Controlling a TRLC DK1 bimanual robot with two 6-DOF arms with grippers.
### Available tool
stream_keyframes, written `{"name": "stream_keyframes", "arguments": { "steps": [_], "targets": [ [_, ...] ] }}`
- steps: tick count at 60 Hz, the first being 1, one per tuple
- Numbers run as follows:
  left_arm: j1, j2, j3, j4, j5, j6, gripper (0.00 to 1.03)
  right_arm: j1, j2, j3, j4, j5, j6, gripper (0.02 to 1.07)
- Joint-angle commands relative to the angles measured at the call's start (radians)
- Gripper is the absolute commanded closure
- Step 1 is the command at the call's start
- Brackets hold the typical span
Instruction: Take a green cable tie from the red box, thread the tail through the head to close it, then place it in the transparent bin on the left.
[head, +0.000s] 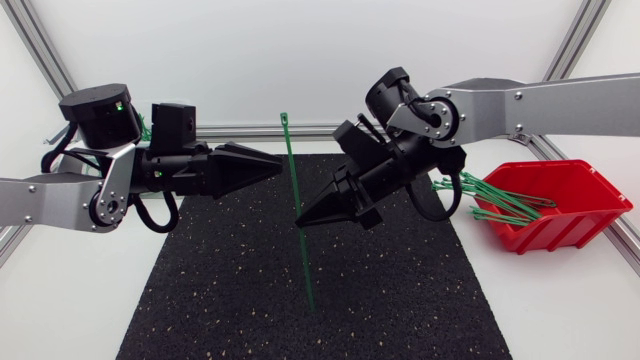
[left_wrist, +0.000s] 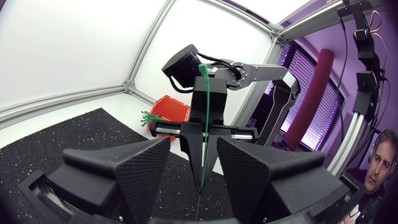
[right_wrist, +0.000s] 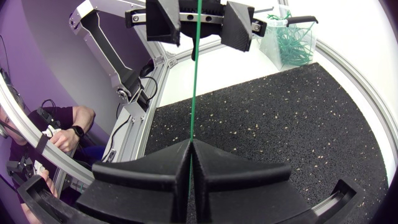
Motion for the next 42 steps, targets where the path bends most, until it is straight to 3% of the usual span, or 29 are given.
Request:
{"name": "stream_keyframes", "arguments": {
  "steps": [1,14,34,42],
  "targets": [
    [-0.018,-0.001,-0.021,-0.011,-0.005,0.018,0.5,0.009,0.028,-0.032,-0.014,0.004,-0.027,1.01],
    [-0.027,-0.064,-0.013,-0.077,-0.025,0.016,0.5,0.011,0.008,-0.05,-0.034,-0.007,-0.03,1.01],
    [-0.036,-0.058,0.009,-0.068,-0.057,-0.036,0.53,0.015,-0.002,-0.065,-0.024,-0.028,-0.022,1.01],
    [-0.044,-0.062,0.016,-0.062,-0.079,-0.053,0.59,0.017,-0.005,-0.068,-0.021,-0.033,-0.016,1.01]
  ]
}}
